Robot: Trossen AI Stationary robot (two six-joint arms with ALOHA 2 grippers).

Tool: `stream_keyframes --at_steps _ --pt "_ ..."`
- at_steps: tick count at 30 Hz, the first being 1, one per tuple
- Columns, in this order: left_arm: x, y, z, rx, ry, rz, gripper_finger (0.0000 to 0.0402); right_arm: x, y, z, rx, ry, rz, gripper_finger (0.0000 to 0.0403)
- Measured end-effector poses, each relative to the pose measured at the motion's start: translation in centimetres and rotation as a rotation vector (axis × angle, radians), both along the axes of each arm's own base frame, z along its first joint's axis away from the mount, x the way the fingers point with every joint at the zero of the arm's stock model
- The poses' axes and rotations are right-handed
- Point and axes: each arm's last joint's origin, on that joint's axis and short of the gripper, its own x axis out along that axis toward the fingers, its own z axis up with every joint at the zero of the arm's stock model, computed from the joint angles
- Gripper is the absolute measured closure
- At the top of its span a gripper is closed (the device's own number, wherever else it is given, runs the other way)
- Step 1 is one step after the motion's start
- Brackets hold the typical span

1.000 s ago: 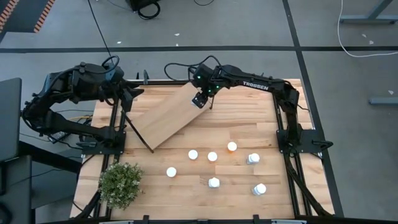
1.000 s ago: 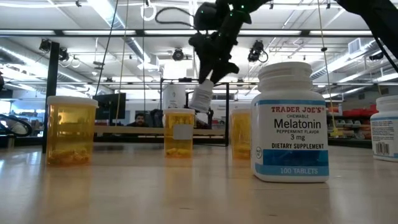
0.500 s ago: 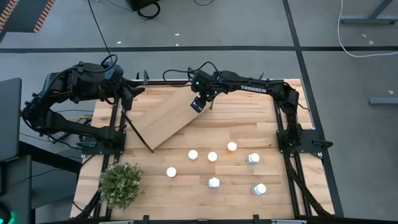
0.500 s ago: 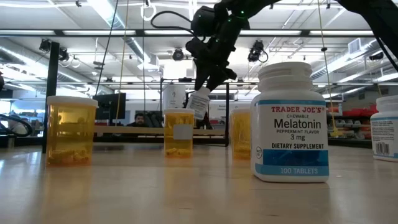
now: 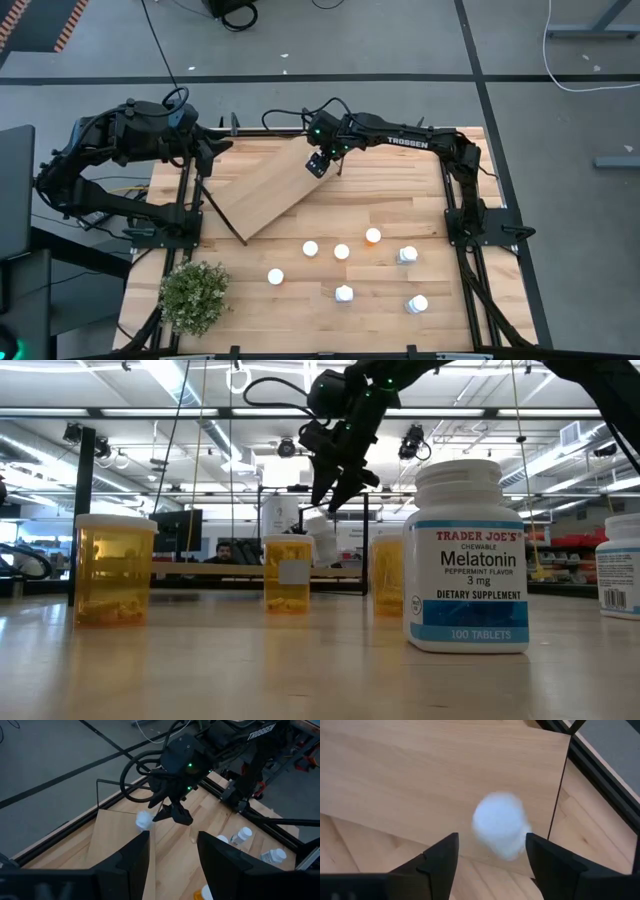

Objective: Pick and place medicine bottles onto shelf by color
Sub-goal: Put the white pill bottle on the shelf

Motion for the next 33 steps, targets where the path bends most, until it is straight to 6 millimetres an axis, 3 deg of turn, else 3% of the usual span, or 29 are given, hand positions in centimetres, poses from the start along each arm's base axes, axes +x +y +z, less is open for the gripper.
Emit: stream_keyframes --at_steps 10,15,23,27,33 --pt "0.0 0.0 0.0 0.0 0.0 0.0 0.023 0.0 0.0 0.1 0.0 0.004 0.004 0.0157" --pt "0.0 0.0 0.0 0.0 -0.001 0.0 0.023 0.1 0.1 1.7 0.005 -0.034 0.012 0.0157" --pt "2.1 0.4 0.2 0.012 -0.04 -0.002 0.023 -0.8 0.5 9.2 -0.051 -0.143 0.051 0.0157" --pt "4.7 0.8 -0.3 0.041 -0.011 -0.002 0.023 -2.8 1.2 13.5 -0.087 -0.157 0.062 0.0157" --pt "10.1 1.8 -3.0 0.073 0.168 -0.037 0.0229 -8.0 3.0 17.3 -0.112 -0.209 0.007 0.0157"
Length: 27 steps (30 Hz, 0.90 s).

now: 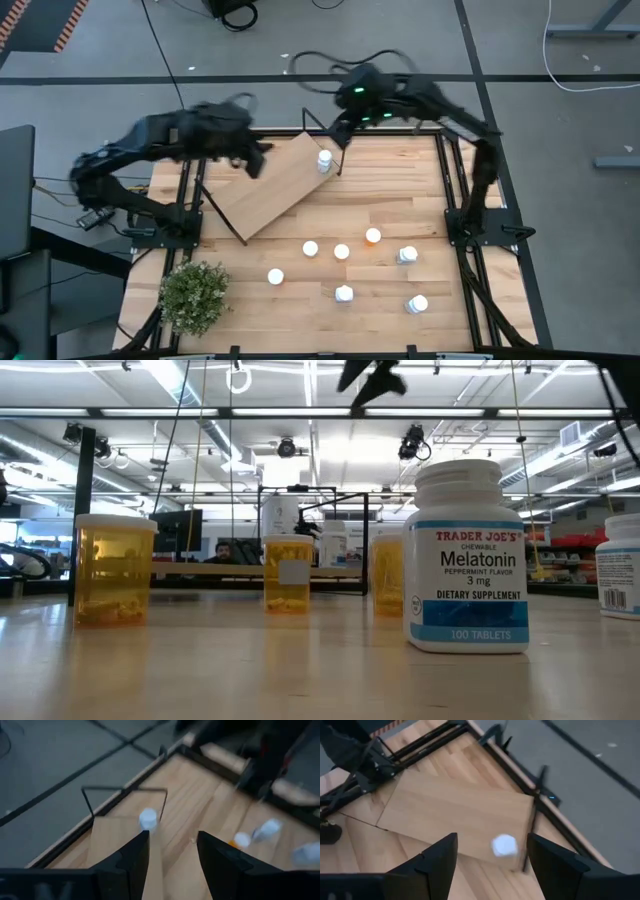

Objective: Pick and place medicine bottles onto shelf by color
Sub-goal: Put the white pill bottle on the shelf

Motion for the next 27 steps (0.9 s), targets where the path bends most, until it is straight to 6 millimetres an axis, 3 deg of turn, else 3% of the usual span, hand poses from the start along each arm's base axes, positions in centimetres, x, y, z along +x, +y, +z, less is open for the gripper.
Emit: stream_keyframes --at_steps 5,13,21,27 --pt "5.4 1.0 -3.2 0.018 0.106 -0.02 0.0203 -4.3 1.5 3.1 -0.075 -0.053 -0.055 0.0157" --pt "12.5 4.8 -8.8 -0.038 0.138 -0.008 0.0099 -10.0 3.5 6.6 -0.168 -0.148 -0.118 0.0157" --pt "15.4 8.3 -14.2 -0.069 0.27 0.038 0.001 -13.7 4.5 7.5 -0.252 -0.099 -0.132 0.0158" --pt "16.8 8.7 -16.4 -0.063 0.31 0.021 0.0011 -14.9 4.9 7.5 -0.285 -0.039 -0.128 0.0158"
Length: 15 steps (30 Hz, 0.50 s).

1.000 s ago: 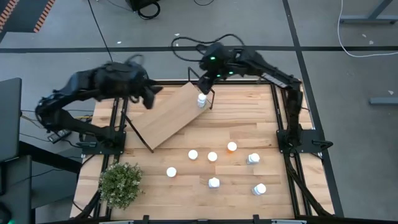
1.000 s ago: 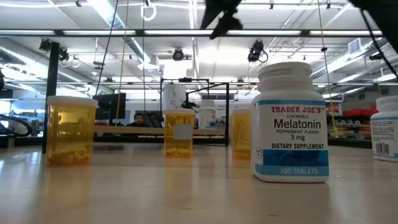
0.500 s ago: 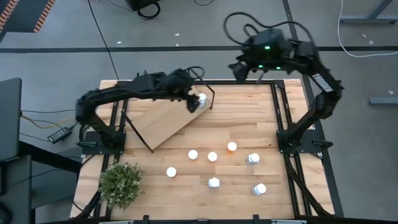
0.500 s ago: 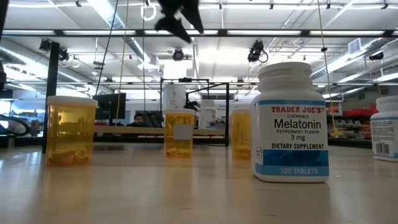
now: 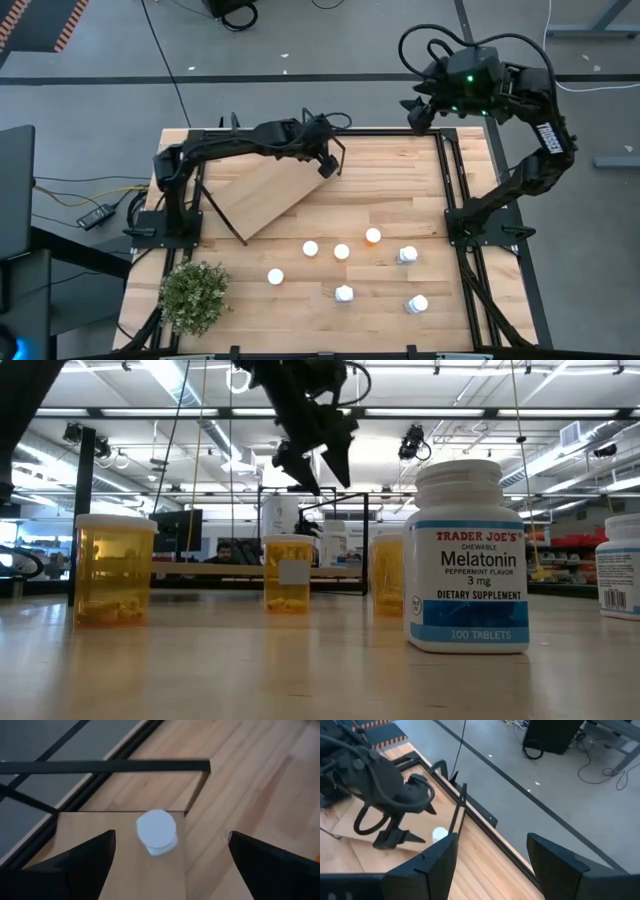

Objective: Pick and place medicine bottles onto shelf by color
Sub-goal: Put the white pill bottle on the shelf

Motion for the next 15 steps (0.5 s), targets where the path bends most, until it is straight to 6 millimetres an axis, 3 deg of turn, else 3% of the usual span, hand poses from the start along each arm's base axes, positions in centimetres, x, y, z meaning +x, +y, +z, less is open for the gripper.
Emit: stream_keyframes --at_steps 8,15 --pt "1.5 0.6 -3.3 0.004 0.062 0.022 0.0009 -0.2 0.1 -0.1 0.01 0.016 -0.004 0.0158" --pt "1.7 1.3 -4.2 0.034 0.086 0.057 0.001 -0.3 0.1 -0.2 0.037 0.007 -0.025 0.0158"
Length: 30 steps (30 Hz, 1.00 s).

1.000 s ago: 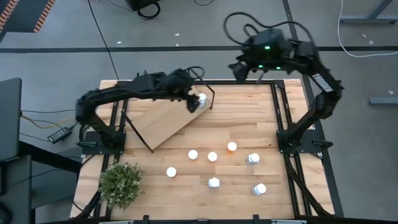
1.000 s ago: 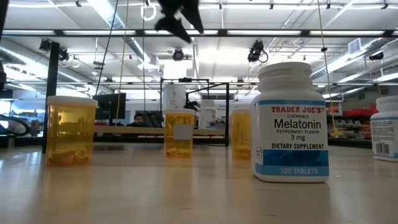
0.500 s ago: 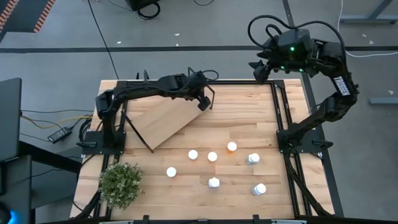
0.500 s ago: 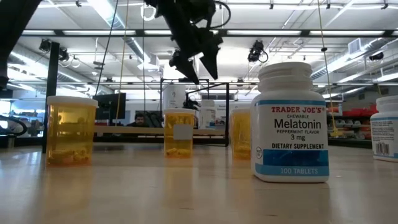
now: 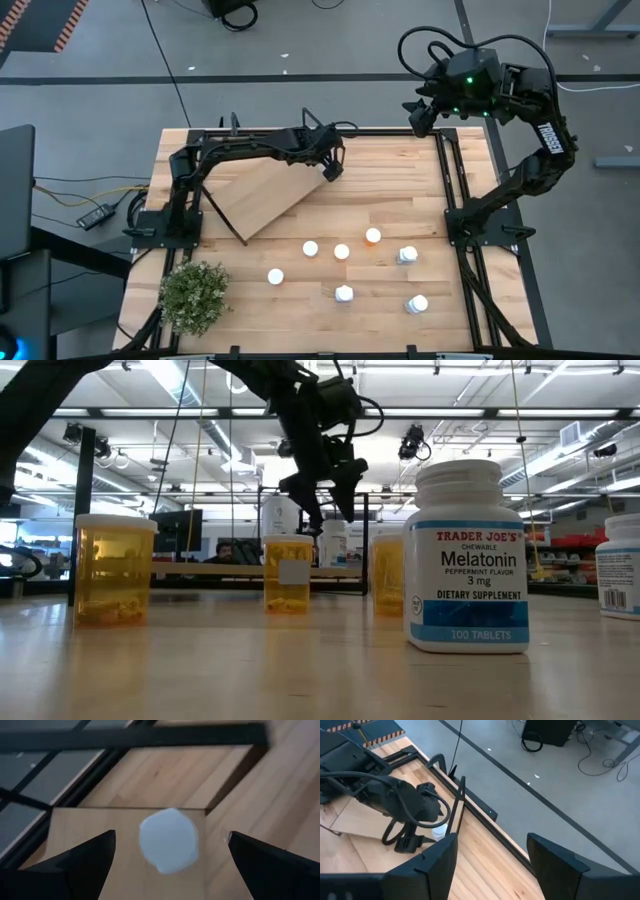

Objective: Pick and place medicine bottles onto shelf by color
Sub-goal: Put the white pill bottle on the shelf

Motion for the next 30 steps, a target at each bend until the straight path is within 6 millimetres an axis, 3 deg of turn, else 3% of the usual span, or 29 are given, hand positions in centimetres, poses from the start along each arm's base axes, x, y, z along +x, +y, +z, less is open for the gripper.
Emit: stream_keyframes --at_steps 9,21,30 --pt "-0.4 1.0 -0.1 0.007 0.01 0.032 0.0015 -0.2 0.1 -0.2 0.041 0.0 -0.031 0.0158" --pt "-0.7 1.1 -0.2 -0.022 0.014 0.078 0.0052 -0.2 0.1 -0.2 0.047 -0.005 -0.037 0.0158" --pt "-0.3 1.1 -1.9 -0.056 0.045 0.115 0.0056 -0.2 0.1 -0.2 0.043 0.0 -0.032 0.0158"
